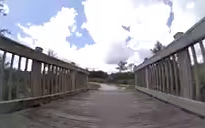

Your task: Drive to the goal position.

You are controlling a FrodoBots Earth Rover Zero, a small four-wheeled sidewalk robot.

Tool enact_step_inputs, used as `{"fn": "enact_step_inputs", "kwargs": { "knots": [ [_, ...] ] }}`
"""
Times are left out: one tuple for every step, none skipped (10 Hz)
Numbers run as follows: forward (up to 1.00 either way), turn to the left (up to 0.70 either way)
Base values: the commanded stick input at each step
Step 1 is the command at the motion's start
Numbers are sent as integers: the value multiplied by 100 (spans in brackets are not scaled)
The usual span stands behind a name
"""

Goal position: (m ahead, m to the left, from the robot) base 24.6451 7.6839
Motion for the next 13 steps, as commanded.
{"fn": "enact_step_inputs", "kwargs": {
  "knots": [
    [70,0],
    [70,0],
    [70,0],
    [70,0],
    [70,0],
    [70,0],
    [70,0],
    [70,0],
    [70,0],
    [70,0],
    [70,0],
    [70,0],
    [70,0]
  ]
}}
